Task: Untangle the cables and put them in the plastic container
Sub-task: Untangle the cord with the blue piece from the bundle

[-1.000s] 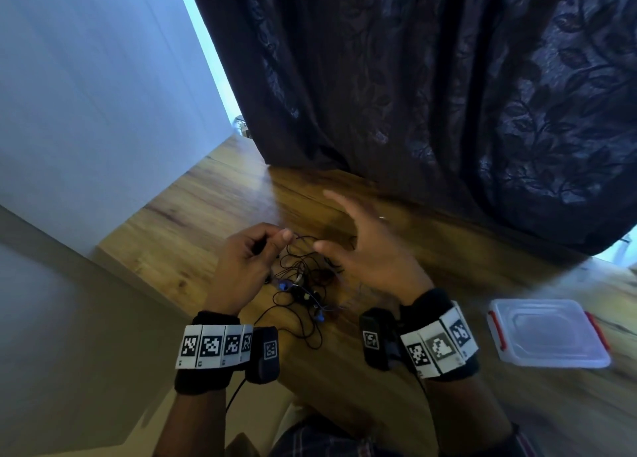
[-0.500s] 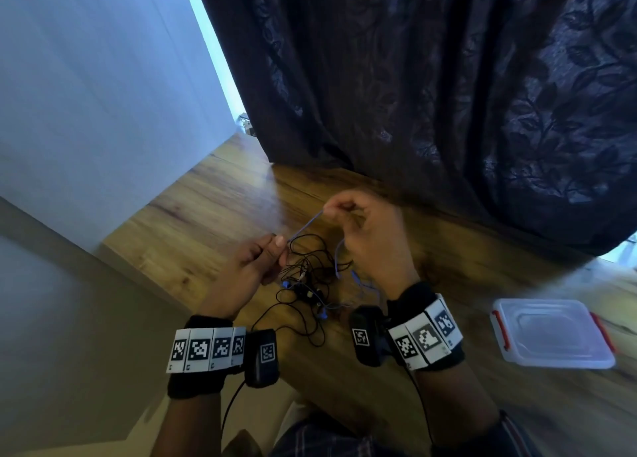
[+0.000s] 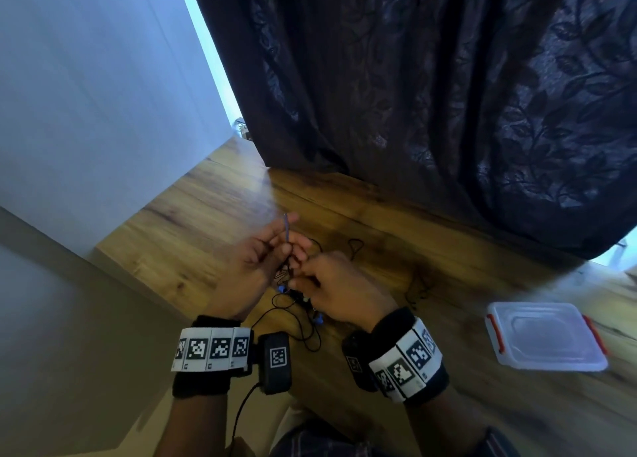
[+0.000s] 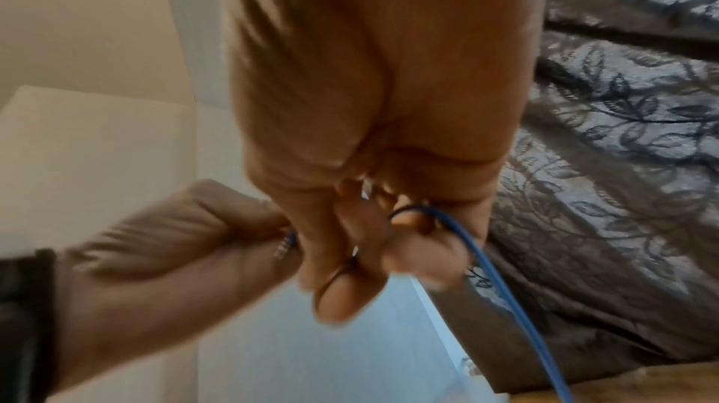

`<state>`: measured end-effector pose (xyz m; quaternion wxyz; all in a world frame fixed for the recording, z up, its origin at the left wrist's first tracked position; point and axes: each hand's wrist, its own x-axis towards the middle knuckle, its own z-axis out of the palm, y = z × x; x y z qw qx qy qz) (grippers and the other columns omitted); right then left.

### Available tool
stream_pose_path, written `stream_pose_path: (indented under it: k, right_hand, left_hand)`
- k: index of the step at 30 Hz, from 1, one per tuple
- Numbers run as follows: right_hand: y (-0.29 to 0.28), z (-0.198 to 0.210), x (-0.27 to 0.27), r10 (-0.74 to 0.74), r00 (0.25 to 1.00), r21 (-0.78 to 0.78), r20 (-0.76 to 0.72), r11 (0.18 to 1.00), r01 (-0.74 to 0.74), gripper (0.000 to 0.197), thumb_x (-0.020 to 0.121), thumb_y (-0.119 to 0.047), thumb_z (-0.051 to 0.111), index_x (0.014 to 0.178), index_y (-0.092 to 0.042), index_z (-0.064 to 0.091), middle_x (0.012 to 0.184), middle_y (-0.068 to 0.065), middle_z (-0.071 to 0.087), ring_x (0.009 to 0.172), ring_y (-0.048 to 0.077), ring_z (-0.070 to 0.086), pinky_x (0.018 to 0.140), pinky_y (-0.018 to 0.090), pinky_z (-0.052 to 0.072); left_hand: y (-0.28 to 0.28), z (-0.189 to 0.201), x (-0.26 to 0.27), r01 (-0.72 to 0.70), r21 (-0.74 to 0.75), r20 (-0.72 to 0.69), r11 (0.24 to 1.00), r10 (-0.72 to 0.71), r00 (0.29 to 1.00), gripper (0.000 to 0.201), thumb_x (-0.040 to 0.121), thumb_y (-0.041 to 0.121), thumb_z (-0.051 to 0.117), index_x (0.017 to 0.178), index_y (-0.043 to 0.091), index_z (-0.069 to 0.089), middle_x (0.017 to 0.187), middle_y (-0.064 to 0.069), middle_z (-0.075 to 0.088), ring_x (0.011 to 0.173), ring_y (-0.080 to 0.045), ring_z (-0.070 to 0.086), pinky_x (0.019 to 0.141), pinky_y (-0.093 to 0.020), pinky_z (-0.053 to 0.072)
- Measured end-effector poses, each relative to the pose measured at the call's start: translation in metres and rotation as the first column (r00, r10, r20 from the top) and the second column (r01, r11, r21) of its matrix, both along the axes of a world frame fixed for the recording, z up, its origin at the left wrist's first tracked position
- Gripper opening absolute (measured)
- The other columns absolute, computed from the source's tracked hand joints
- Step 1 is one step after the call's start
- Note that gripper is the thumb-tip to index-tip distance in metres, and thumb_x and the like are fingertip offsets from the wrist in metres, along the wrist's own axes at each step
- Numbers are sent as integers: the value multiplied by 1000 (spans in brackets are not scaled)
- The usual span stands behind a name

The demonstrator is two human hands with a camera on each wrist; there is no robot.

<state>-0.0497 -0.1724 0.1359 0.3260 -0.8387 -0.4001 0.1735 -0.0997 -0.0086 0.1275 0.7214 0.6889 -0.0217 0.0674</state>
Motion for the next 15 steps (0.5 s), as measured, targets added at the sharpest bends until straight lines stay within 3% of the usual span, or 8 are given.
stream_pose_path:
  k: [2, 3, 4, 5, 6, 8, 11, 15]
  right_hand:
    - [-5, 10, -1, 87, 996, -54, 26, 995, -85, 20, 100, -20, 59, 89, -8, 70, 79, -21, 47, 73, 3, 55, 62, 13, 35]
    - [-9, 16, 0, 106, 994, -37, 14, 994, -105, 19, 100, -19, 59, 91, -7, 72, 84, -22, 50, 89, 5, 61, 69, 9, 38]
    - [-11, 21, 2, 117, 993, -2, -8, 993, -117, 19, 100, -18, 60, 93, -7, 73, 96, -22, 58, 106, 4, 60, 80, 6, 42]
    - [-13, 26, 3, 110, 994, 30, -9, 994, -110, 17, 99, -18, 60, 93, -10, 74, 115, -21, 62, 117, 0, 58, 93, 12, 47]
    - [-14, 29, 6, 76, 997, 52, 17, 996, -77, 16, 99, -21, 61, 92, -15, 74, 121, -13, 67, 116, 3, 60, 97, 25, 52]
    - [-16, 32, 13, -43, 994, 118, 103, 992, 31, 16, 98, -24, 61, 88, -23, 74, 100, -10, 67, 95, 8, 64, 84, 40, 55]
    - [-18, 31, 22, -239, 958, 342, 156, 923, 174, 11, 95, -22, 67, 91, -26, 76, 88, -12, 63, 82, 5, 62, 73, 34, 55]
    - [-18, 25, 28, -387, 919, 577, 78, 769, 275, 8, 90, -9, 73, 92, -13, 79, 92, -8, 65, 78, -4, 65, 67, 21, 53]
  left_hand:
    - [0, -4, 2, -35, 164, -26, 986, 40, 999, 51, 98, -13, 41, 140, 17, 46, 106, 4, 73, 98, -11, 68, 86, -21, 54]
    - [0, -5, 1, -37, 246, -30, 969, 46, 998, 54, 98, -12, 43, 139, 23, 46, 111, 9, 73, 106, -9, 67, 91, -22, 53]
    - [1, -7, 1, -39, 317, -34, 947, 52, 998, 53, 99, -8, 44, 139, 28, 46, 117, 10, 71, 114, -8, 64, 97, -25, 52]
    - [2, -7, 0, -38, 372, -42, 927, 58, 997, 49, 100, -1, 46, 138, 30, 48, 122, 6, 69, 119, -10, 62, 101, -31, 50]
    - [1, -6, -1, -30, 387, -54, 922, 55, 997, 44, 99, 7, 47, 135, 29, 52, 122, 0, 70, 118, -12, 63, 101, -34, 50]
    - [-5, -1, -3, 1, 297, -92, 955, 28, 995, 37, 95, 9, 44, 125, 19, 63, 102, -2, 74, 97, -13, 68, 88, -26, 53]
    - [-15, 8, -4, 18, 68, -91, 998, -12, 996, 33, 91, 0, 39, 114, -3, 64, 77, -8, 66, 67, -19, 56, 67, -23, 48]
    - [-16, 14, -2, 107, 14, -90, 994, -106, 990, 39, 90, 5, 40, 123, -3, 60, 80, -11, 67, 64, -18, 57, 66, -25, 49]
